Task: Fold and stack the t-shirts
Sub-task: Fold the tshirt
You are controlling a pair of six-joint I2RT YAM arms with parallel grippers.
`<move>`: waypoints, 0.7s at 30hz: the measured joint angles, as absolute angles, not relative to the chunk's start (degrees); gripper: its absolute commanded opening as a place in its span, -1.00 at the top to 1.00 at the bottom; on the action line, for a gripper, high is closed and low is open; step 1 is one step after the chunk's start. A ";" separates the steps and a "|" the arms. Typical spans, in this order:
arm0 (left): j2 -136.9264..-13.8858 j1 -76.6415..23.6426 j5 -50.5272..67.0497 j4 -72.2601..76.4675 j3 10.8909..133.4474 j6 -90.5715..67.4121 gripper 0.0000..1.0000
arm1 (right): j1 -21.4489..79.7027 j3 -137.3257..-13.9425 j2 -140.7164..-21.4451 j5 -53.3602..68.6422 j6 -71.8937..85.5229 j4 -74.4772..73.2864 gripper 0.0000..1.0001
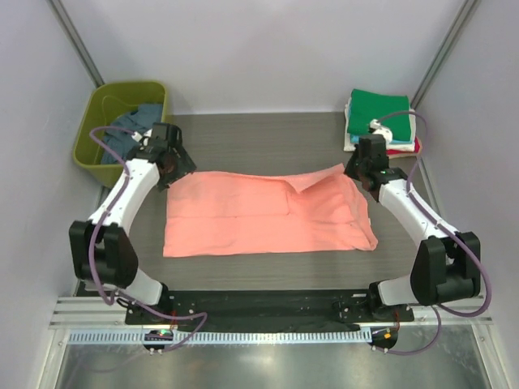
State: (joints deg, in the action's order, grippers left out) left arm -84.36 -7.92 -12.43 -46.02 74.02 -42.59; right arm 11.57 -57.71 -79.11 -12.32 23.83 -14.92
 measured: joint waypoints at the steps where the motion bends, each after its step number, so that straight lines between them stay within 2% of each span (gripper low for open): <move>1: -86.87 -8.40 -12.88 -45.78 75.26 -43.11 -0.60 | 9.34 -57.32 -79.11 -12.19 24.14 -14.90 0.98; 5: -95.24 -9.02 -14.70 -45.74 79.79 -43.62 -0.59 | 2.28 -57.08 -79.13 -12.10 24.62 -14.98 0.98; 10: -104.60 -9.06 -17.10 -46.26 88.92 -43.13 -0.57 | -1.54 -57.10 -79.53 -10.22 25.26 -14.96 0.97; 13: -108.49 -9.06 -17.80 -46.17 92.88 -43.05 -0.53 | -3.01 -57.10 -80.09 -8.88 25.65 -14.92 0.98; 16: -113.14 -9.21 -18.94 -46.35 97.01 -43.05 -0.41 | -3.51 -57.10 -80.66 -7.70 25.85 -14.76 0.98; 21: -121.21 -9.72 -20.38 -47.20 101.06 -42.89 -0.36 | -3.44 -57.08 -80.95 -5.19 26.04 -14.31 0.98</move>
State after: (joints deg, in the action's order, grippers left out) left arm -121.21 -9.72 -20.38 -47.20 101.06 -42.89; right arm -3.44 -57.08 -80.95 -5.19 26.04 -14.31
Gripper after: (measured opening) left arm 0.690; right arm 0.025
